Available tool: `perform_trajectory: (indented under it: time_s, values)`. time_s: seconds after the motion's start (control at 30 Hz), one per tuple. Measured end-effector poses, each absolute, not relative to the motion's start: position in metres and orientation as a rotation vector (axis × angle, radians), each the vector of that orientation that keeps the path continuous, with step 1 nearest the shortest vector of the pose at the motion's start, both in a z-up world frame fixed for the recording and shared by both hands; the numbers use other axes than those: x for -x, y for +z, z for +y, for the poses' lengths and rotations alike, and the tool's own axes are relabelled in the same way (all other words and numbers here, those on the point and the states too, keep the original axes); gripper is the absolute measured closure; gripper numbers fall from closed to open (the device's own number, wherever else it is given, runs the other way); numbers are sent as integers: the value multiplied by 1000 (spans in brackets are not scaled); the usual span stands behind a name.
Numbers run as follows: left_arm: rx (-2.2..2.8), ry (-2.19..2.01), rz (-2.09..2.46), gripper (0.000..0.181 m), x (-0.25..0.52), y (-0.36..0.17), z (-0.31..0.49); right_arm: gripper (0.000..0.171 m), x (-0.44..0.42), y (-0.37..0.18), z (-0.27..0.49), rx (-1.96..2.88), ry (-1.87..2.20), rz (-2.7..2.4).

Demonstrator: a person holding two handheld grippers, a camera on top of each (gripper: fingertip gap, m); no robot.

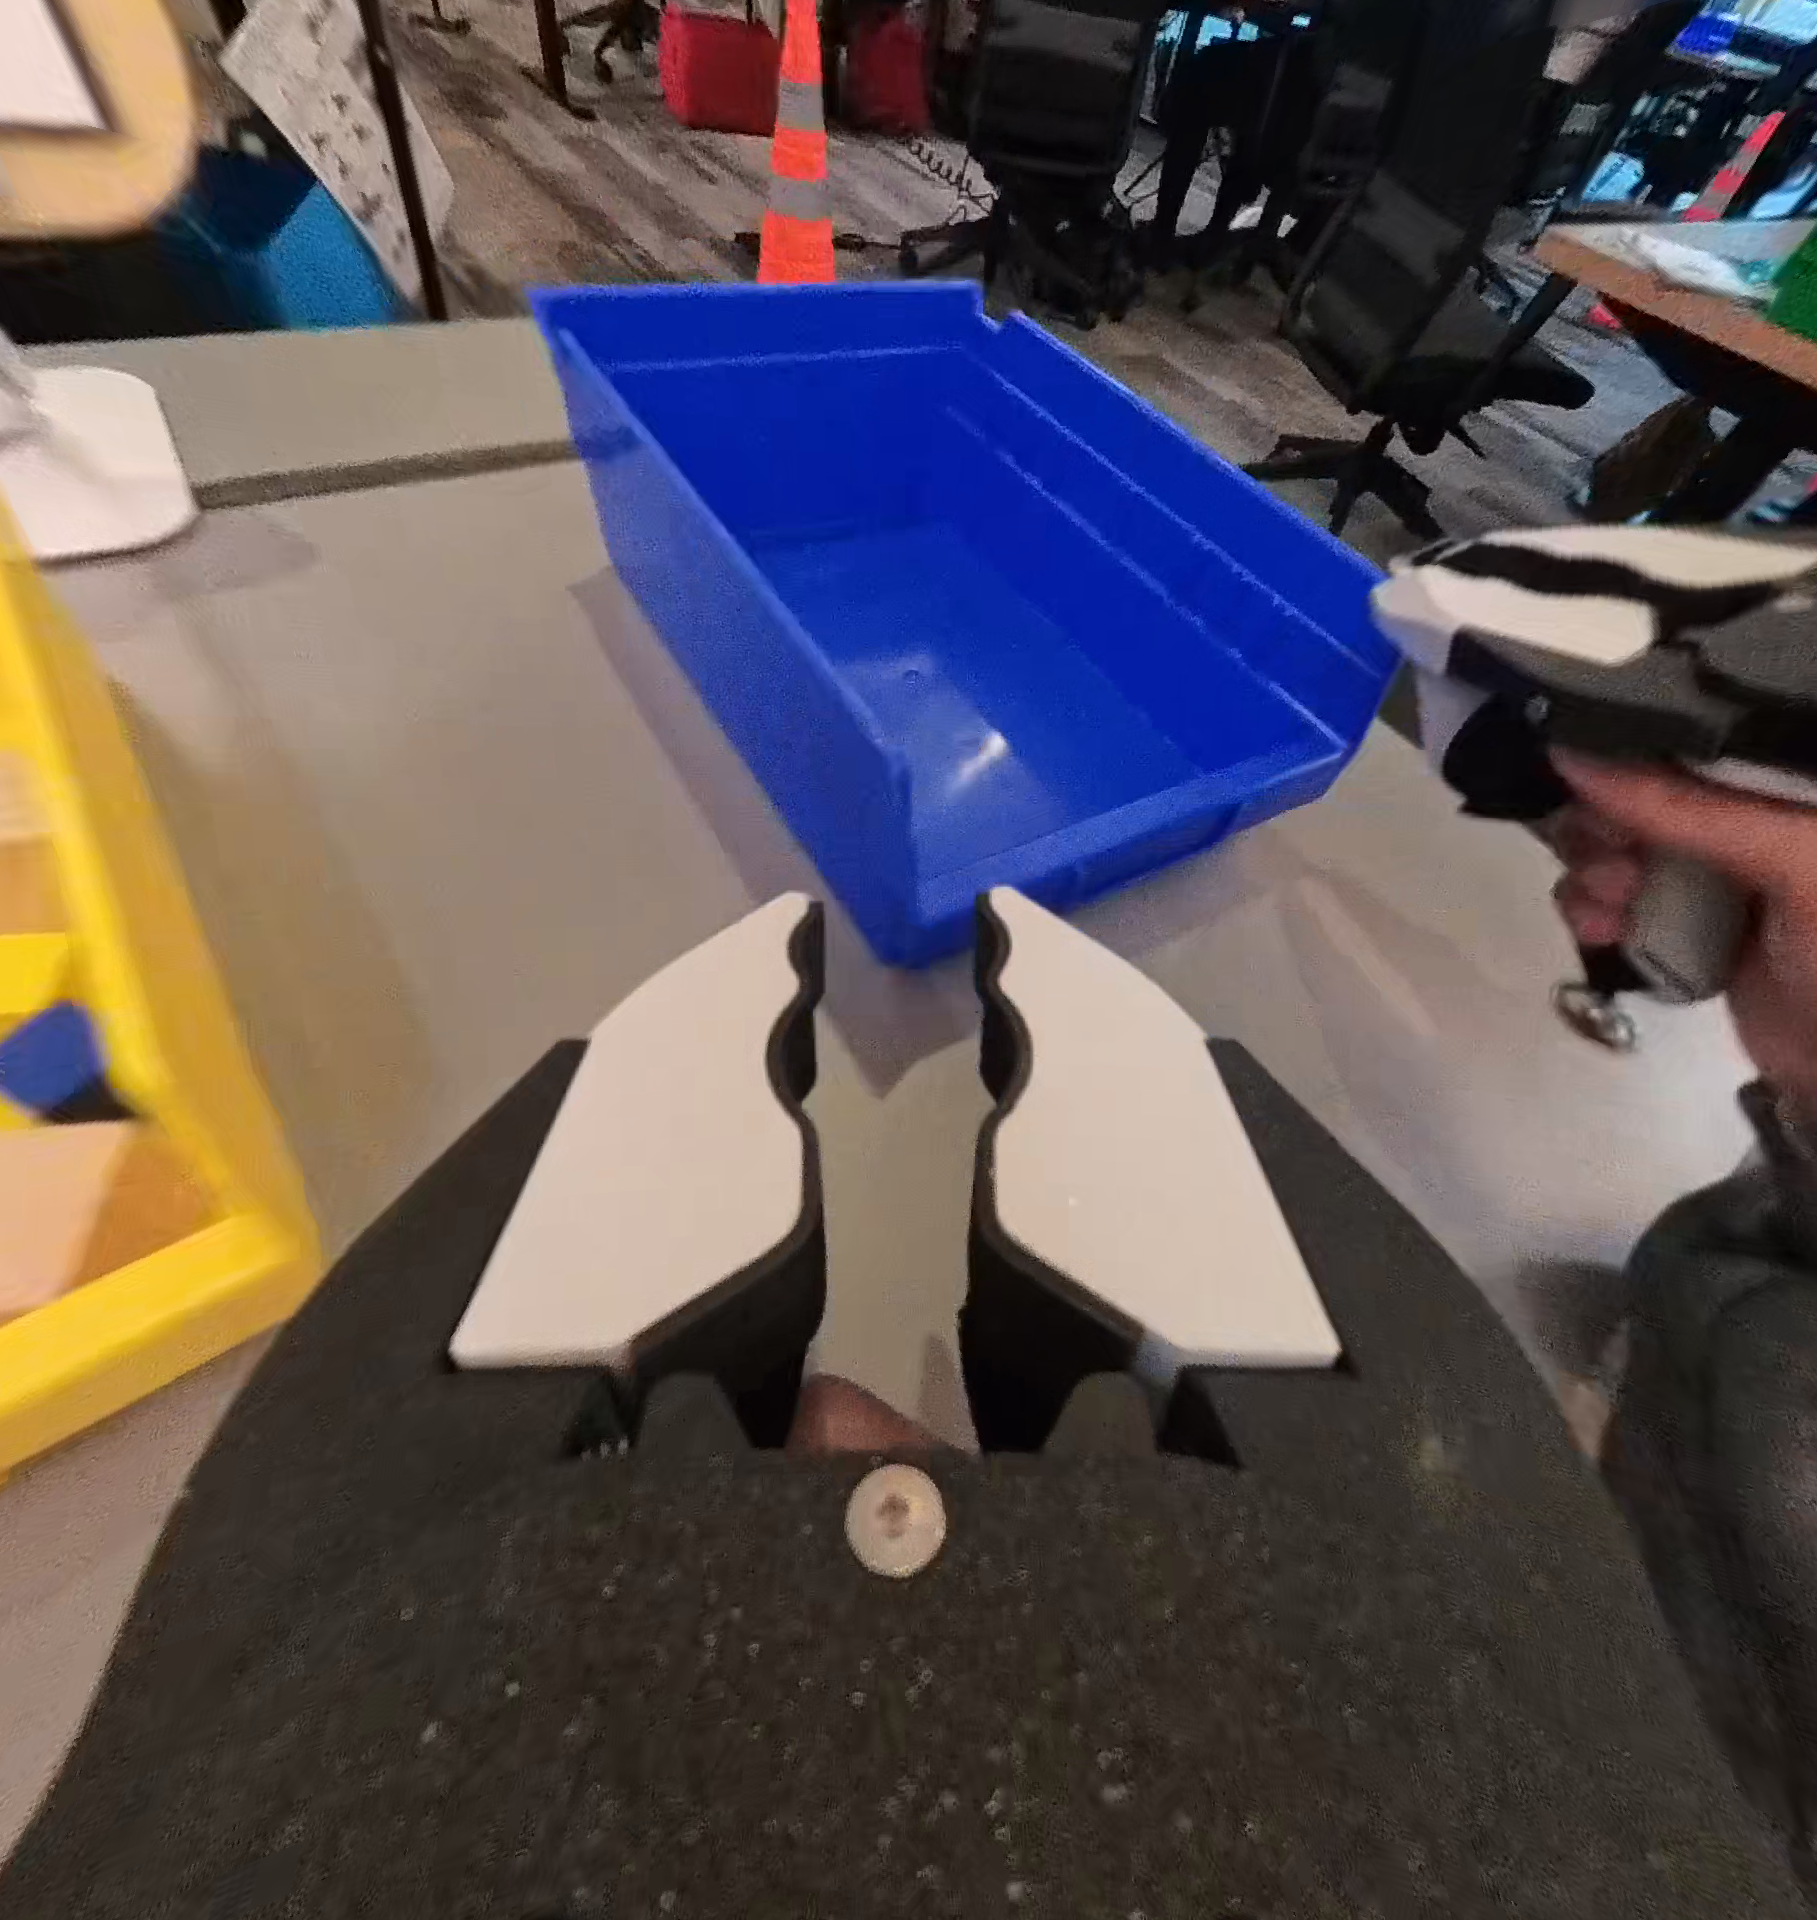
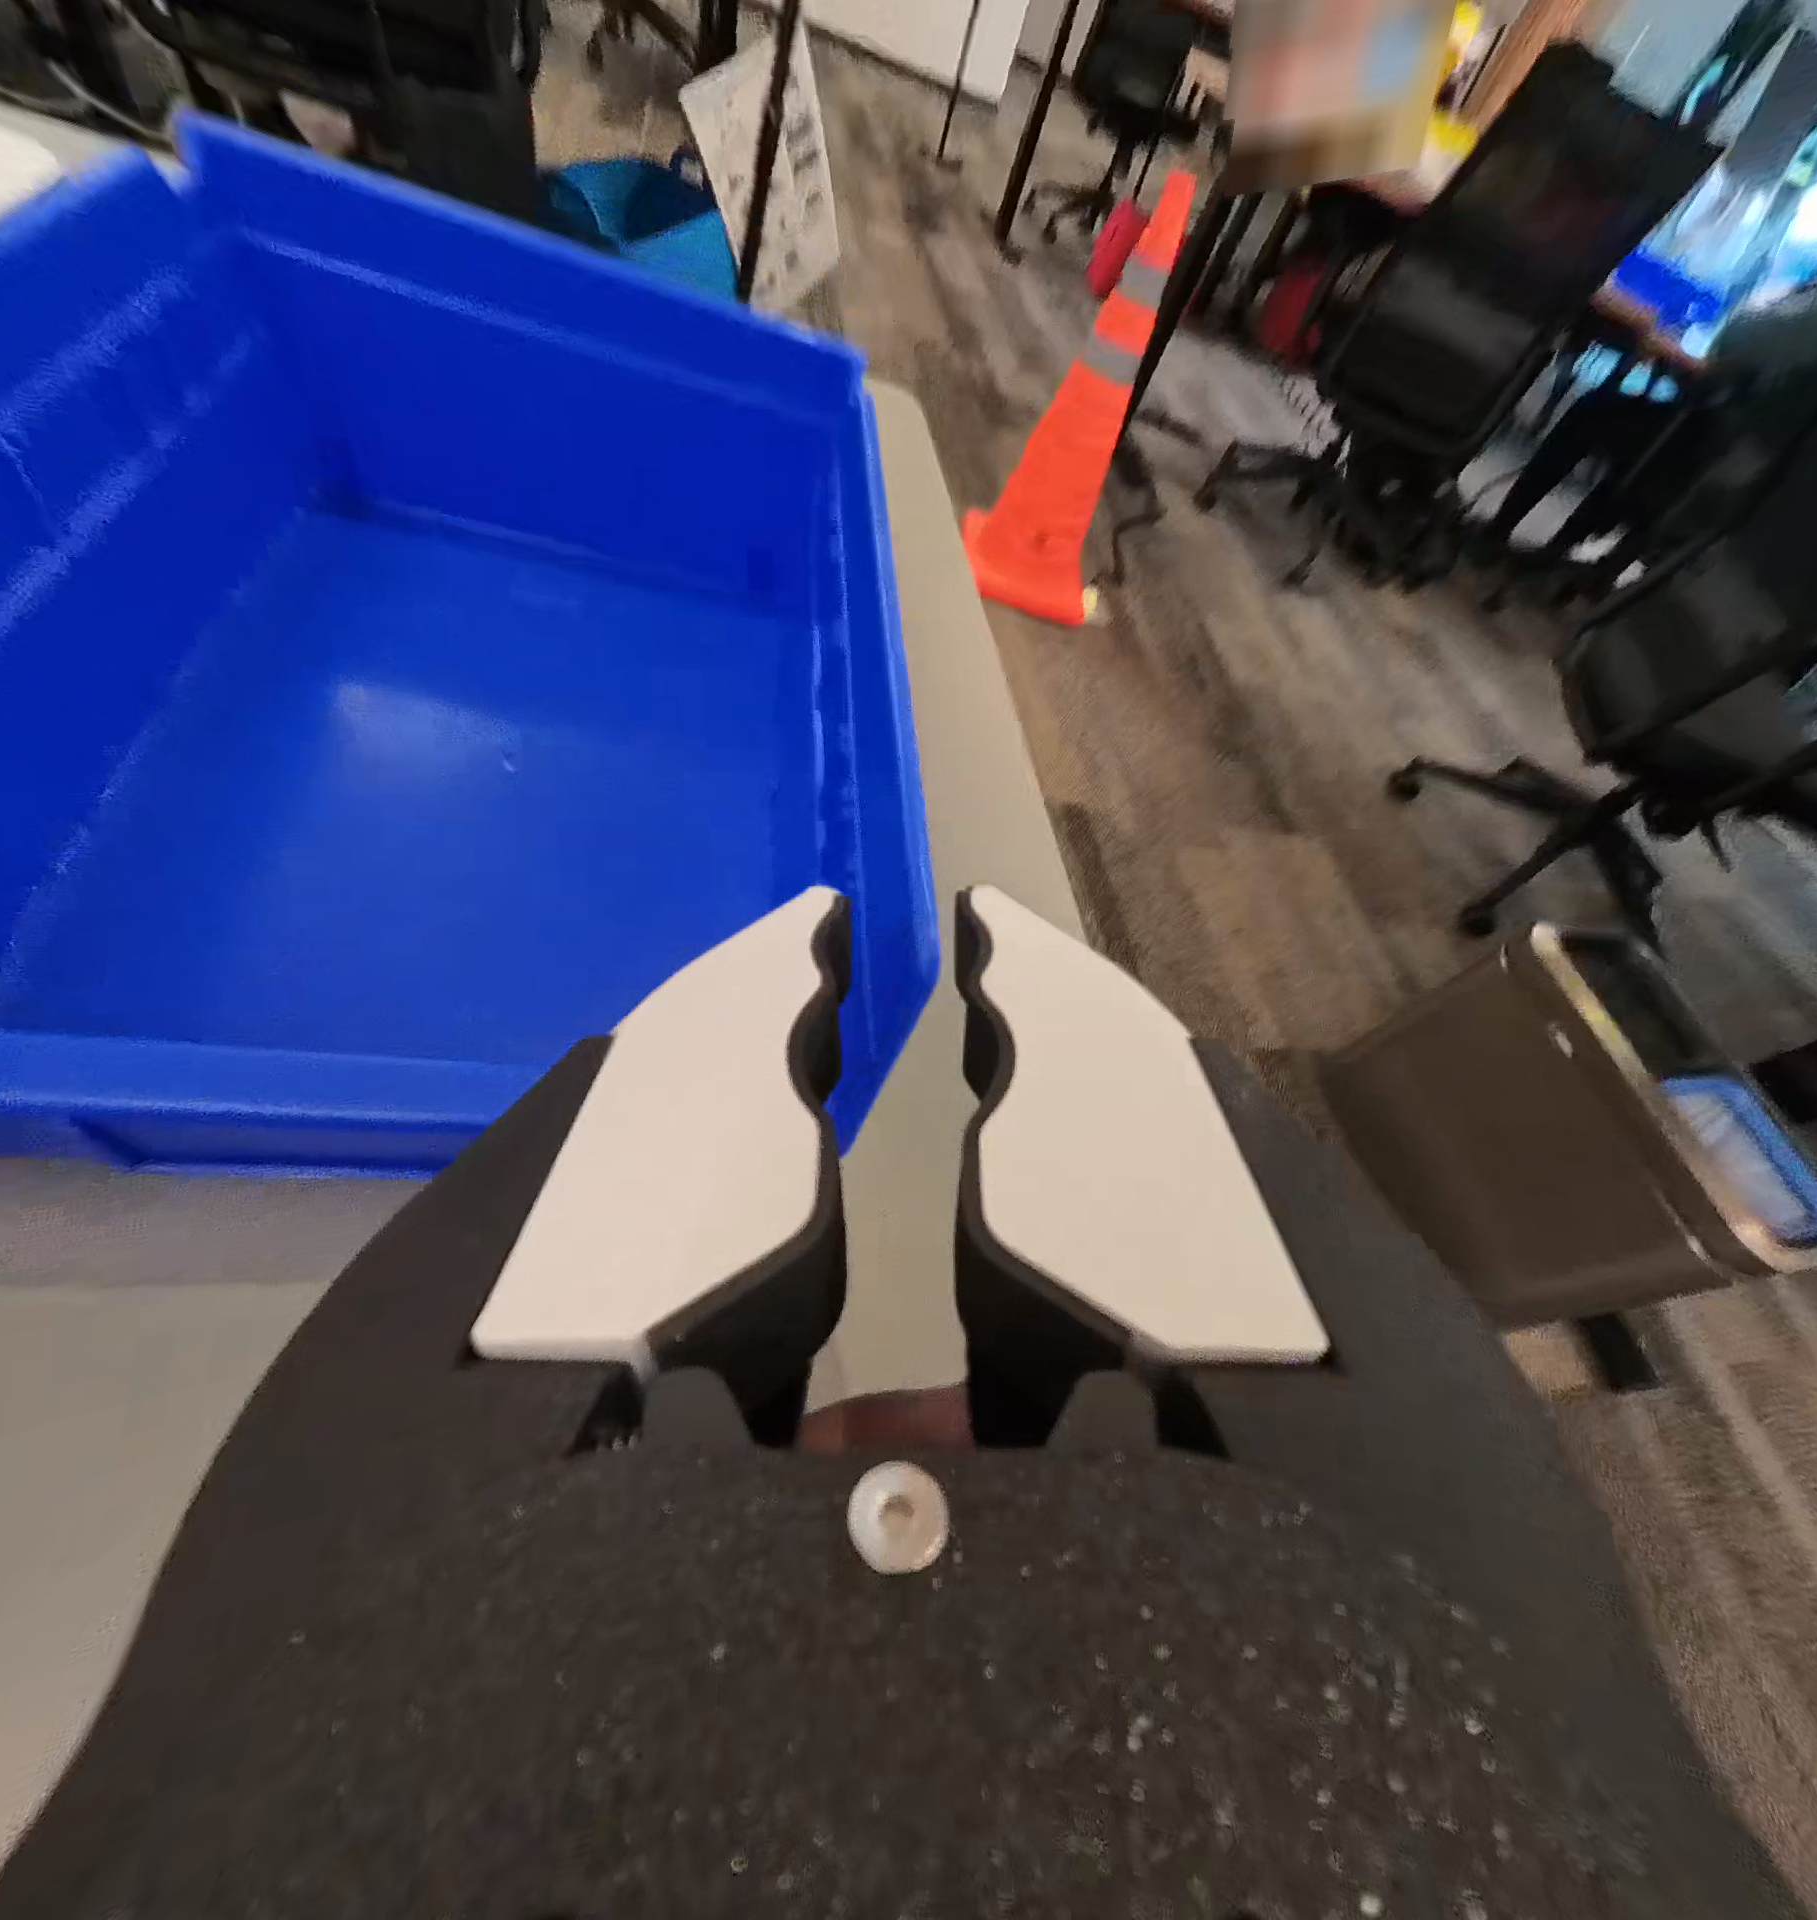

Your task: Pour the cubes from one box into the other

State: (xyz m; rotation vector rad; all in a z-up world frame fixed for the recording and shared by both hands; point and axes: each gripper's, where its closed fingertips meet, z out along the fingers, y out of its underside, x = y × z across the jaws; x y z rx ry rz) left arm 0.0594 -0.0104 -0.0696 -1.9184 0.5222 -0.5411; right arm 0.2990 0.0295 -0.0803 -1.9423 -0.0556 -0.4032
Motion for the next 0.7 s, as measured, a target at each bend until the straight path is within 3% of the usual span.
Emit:
perform_trajectory:
  time_s: [0.2, 0.3, 0.4, 0.5, 0.63, 0.7]
  values:
    - [1841, -201, 313, 154, 141, -50, -7, 148, -181, -38, 29, 1881, -43, -200]
    - [1910, -237, 83, 152, 220, -70, -7, 147, -80, -55, 27, 1922, 151, -331]
    - [1948, -256, 61, 152, 244, -90, 5, 145, 23, -85, 18, 1930, 333, -422]
    - [1990, -204, 95, 142, 250, -110, 22, 139, 75, -107, 20, 1966, 307, -416]
    - [2036, -191, 91, 146, 250, -123, 45, 170, 76, -119, 45, 2001, 114, -269]
    - [2018, -184, 65, 154, 256, -120, 59, 167, 72, -116, 45, 2029, 61, -198]
